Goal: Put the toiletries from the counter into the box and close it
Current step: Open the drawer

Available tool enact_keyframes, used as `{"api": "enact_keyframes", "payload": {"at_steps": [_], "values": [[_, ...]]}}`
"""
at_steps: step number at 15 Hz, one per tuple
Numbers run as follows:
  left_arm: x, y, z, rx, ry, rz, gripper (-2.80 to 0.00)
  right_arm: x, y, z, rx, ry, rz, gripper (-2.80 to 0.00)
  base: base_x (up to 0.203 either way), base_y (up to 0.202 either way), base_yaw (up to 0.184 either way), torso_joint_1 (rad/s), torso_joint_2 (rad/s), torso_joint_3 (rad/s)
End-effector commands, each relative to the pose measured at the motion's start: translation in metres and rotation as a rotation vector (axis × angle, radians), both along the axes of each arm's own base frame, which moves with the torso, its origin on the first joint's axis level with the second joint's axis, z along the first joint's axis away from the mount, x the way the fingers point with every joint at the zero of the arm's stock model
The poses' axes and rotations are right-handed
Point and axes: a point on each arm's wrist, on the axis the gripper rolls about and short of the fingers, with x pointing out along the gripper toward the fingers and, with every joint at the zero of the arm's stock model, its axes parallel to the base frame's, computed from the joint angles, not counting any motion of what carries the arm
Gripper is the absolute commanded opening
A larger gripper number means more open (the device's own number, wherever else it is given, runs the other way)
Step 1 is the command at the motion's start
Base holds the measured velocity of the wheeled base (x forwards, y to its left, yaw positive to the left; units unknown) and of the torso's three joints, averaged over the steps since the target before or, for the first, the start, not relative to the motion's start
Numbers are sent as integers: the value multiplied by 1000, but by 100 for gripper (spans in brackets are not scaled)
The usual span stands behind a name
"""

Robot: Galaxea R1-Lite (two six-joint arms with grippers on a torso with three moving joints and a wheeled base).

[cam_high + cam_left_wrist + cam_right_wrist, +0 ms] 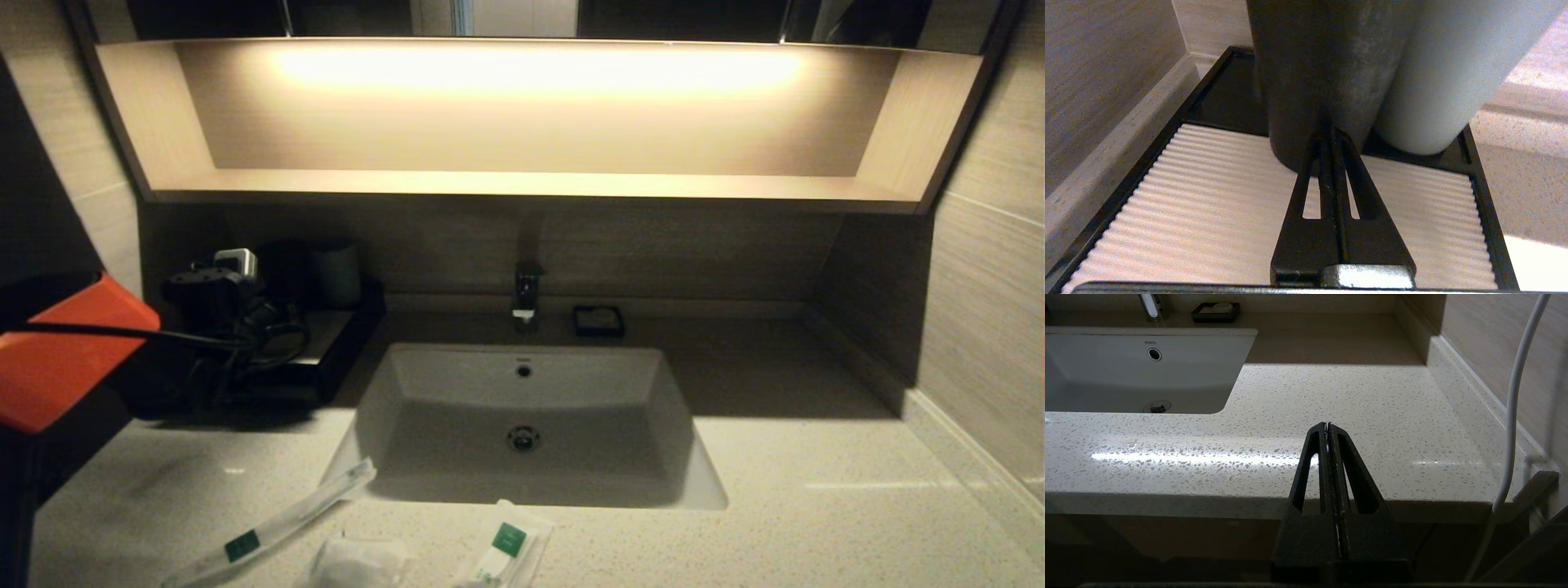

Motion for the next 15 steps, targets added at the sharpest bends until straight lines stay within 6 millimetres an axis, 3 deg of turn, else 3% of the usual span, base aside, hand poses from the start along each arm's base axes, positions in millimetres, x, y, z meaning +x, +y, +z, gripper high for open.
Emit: {"api": "enact_keyframes", "payload": {"at_steps": [1, 15], "values": [[7, 1, -7, -2, -2, 2, -280, 0, 0, 0, 0, 1, 0, -280, 0, 0, 0, 0, 0, 0], [24, 4, -10, 4, -34, 12, -280, 0, 0, 0, 0, 1, 0, -280, 0, 0, 0, 0, 0, 0]]}}
